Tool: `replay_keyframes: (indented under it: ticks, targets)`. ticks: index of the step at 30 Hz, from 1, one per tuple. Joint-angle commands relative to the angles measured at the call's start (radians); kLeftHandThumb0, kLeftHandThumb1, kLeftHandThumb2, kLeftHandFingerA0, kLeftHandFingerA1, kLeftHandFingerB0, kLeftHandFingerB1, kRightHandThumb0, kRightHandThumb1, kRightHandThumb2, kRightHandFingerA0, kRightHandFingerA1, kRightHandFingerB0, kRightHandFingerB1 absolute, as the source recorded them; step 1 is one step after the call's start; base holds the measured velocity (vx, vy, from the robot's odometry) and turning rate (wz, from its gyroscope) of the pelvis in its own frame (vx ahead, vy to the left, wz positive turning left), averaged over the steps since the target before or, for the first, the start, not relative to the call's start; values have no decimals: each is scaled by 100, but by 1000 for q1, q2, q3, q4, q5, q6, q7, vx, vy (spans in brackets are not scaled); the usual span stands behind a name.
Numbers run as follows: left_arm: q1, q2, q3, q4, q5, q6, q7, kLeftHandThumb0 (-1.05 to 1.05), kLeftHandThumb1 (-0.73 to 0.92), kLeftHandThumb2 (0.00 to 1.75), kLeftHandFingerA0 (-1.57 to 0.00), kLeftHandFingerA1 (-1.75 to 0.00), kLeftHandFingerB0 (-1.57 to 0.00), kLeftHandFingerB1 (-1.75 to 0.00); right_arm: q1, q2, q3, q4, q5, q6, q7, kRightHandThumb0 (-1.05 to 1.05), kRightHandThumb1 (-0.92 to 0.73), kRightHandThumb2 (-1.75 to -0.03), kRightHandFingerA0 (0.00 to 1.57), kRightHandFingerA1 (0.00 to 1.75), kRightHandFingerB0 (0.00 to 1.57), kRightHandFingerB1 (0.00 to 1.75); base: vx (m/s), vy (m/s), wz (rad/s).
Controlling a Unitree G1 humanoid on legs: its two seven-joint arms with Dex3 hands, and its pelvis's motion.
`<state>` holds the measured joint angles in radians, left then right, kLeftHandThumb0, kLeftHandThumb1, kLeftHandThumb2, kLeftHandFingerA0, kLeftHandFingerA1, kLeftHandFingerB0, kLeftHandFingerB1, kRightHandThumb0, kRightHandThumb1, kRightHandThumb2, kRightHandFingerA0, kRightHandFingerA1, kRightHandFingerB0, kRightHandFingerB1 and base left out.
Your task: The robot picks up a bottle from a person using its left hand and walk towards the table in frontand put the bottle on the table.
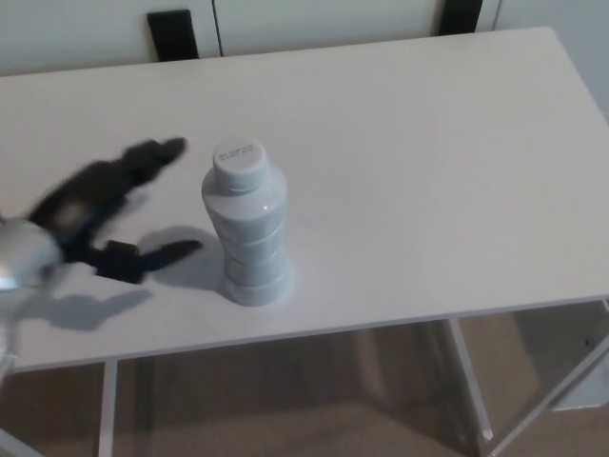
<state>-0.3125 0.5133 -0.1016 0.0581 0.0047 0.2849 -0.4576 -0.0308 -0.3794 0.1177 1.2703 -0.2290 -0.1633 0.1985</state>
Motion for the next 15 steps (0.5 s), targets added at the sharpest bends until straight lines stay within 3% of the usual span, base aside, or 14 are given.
replay_keyframes:
  ticks: [1,3,4,5,6,7,8,11,12,15]
  targets:
    - [91,98,121,-96,-93,5,-117,-78,44,74,0,0,0,0,-7,-12,-9,10,4,20,9,-40,-70,-60,73,48,54,40,0,0,0]
    - [236,85,239,-163,-165,-50,-122,-75,41,72,0,0,0,0,-8,-19,7,6,-13,20,13,-40,-72,-62,68,46,52,40,0,0,0]
    - [308,69,294,-213,-201,-57,-123,-65,50,58,0,-2,0,0,-8,-20,13,5,-19,20,12,-41,-71,-60,71,46,53,39,0,0,0]
    - [343,54,321,-242,-223,-53,-125,-65,50,58,0,-2,0,0,-8,-20,15,4,-20,20,12,-41,-71,-60,71,46,53,39,0,0,0]
    - [424,25,366,-305,-257,-74,-127,-64,40,72,-3,-21,0,-1,-9,-23,17,2,-20,22,21,-40,-71,-61,69,47,53,40,0,0,0]
    - [488,0,397,-360,-284,-93,-132,-60,37,73,-4,-42,0,-8,-14,-23,17,1,-18,25,25,-40,-70,-61,69,47,53,40,0,0,0]
    - [555,-26,423,-415,-314,-120,-146,-54,36,72,-12,-46,0,-14,-20,-21,13,1,-13,29,26,-40,-71,-60,69,47,51,40,0,0,0]
    - [810,-111,463,-572,-432,-252,-263,-45,32,69,-22,-48,0,-20,-30,-11,18,21,-18,40,20,-39,-71,-61,67,46,47,38,0,0,0]
    - [852,-124,464,-594,-448,-273,-288,-42,43,53,-30,-38,-5,-26,-26,-12,24,21,-23,38,16,-40,-71,-61,68,44,52,38,0,0,0]
    - [1075,-169,464,-699,-555,-323,-415,-48,37,65,-31,-45,-18,-36,-13,-20,28,16,-23,30,17,-39,-70,-61,65,45,53,39,0,0,0]
